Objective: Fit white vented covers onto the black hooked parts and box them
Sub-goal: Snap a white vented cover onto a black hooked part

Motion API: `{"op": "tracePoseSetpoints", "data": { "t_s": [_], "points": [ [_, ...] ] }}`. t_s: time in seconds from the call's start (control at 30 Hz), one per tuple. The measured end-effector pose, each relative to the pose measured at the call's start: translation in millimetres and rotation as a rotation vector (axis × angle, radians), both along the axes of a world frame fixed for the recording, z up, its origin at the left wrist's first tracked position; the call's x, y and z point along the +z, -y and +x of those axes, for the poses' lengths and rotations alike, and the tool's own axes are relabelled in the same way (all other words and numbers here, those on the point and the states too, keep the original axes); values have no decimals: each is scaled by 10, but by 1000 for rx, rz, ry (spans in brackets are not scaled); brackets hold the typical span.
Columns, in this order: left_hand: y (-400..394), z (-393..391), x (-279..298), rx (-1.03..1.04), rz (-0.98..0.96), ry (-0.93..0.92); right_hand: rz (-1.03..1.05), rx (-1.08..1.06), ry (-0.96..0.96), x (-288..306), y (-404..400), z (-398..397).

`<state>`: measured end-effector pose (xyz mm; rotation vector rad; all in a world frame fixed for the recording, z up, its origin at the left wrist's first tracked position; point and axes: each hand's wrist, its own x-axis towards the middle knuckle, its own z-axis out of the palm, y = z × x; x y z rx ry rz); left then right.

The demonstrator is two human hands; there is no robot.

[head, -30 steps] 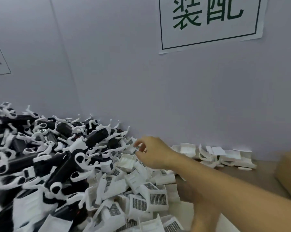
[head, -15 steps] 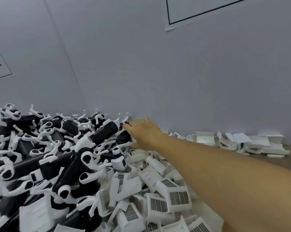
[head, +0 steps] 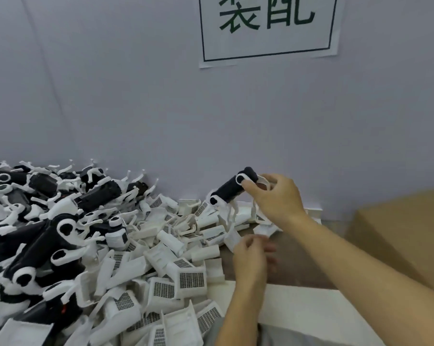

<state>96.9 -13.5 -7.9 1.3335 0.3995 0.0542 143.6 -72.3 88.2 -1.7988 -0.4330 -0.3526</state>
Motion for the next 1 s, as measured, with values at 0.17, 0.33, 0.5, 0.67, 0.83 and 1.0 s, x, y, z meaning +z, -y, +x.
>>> {"op": "tracePoseSetpoints", "data": {
  "t_s": [0.17,0.33,0.5,0.67,0.83,1.0],
  "points": [
    [4,-198,227,44,-377,234,122,43,-105,-643,450,-494],
    [92,-267,261,30,-416,165,-71,90,-108,-869,551,-567],
    [55,-255,239,157,-184,255,-159,96,-99,-913,556,-526],
    [159,-286,206,10,-3,353,-162,124,-39,-876,562,-501],
    [194,-267,174,51,123,438,-167,86,-54,-853,599,-520],
    [193,-246,176,144,196,457,-171,109,-47,-819,585,-510]
  ]
}}
